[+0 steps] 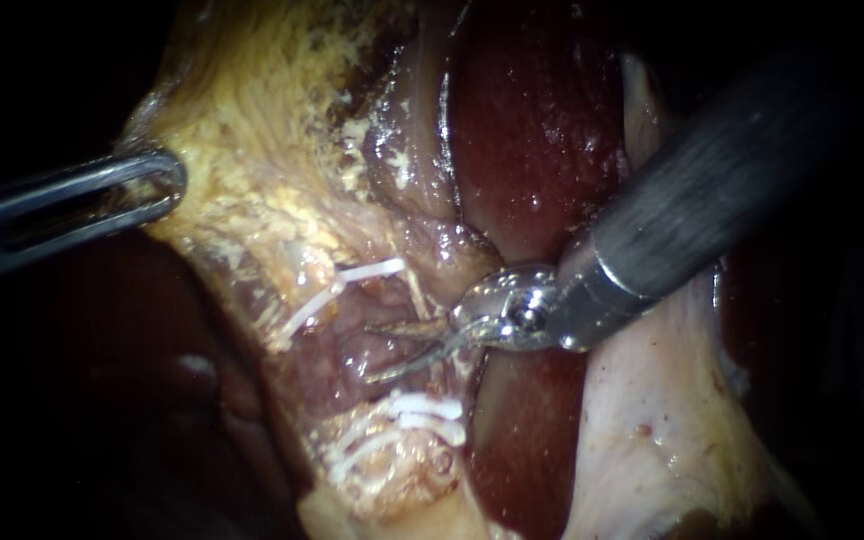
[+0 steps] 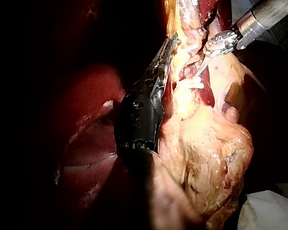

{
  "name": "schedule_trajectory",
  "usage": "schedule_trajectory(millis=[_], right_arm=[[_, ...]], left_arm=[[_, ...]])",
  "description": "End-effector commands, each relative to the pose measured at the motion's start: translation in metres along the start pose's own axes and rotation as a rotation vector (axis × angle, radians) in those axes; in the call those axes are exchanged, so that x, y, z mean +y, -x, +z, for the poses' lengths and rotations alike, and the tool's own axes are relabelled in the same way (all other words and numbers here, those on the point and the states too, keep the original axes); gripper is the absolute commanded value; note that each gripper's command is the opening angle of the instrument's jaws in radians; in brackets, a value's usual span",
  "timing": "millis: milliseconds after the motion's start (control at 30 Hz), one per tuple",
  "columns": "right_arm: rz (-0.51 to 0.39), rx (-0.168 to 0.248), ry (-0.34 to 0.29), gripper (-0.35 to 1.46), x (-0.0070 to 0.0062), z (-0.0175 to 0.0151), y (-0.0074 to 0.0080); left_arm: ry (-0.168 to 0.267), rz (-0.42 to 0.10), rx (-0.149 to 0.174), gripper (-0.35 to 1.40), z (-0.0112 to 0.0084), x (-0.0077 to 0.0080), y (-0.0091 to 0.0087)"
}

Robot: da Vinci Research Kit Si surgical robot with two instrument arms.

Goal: Go back from the cut right tube

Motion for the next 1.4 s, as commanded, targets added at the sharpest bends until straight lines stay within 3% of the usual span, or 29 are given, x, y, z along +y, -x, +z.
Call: schedule_trajectory(millis=[33, 167, 367, 700, 833, 1167, 1400], right_arm=[[-0.022, 0.002, 0.008, 1.1, -0.0002, -0.0002, 0.0001], [-0.169, 0.01, 0.042, 1.3, -0.0012, -0.0016, 0.001], [-0.34, 0.066, 0.118, 1.43, -0.0019, -0.0051, 0.0018], [-0.477, 0.125, 0.213, 1.43, -0.0035, -0.0144, -0.0008], [-0.491, 0.143, 0.231, 1.43, -0.0043, -0.0165, -0.0017], [-0.5, 0.147, 0.219, 1.43, -0.0044, -0.0161, -0.0011], [-0.505, 0.148, 0.208, 1.43, -0.0043, -0.015, -0.0008]], left_arm=[[0.0, 0.0, 0.0, -0.35, 0.0, 0.0, 0.0], [-0.001, 0.0, 0.0, -0.35, 0.0, 0.0001, 0.0], [-0.002, 0.0, 0.001, -0.35, 0.0001, 0.0004, 0.0], [-0.003, 0.001, 0.001, -0.35, 0.0003, 0.0009, 0.0], [-0.002, 0.0, 0.001, -0.35, 0.0009, 0.0012, 0.0], [-0.015, 0.005, -0.006, -0.35, 0.0068, 0.0028, -0.0018], [-0.038, 0.023, 0.037, -0.35, 0.0134, 0.0048, -0.0052]])
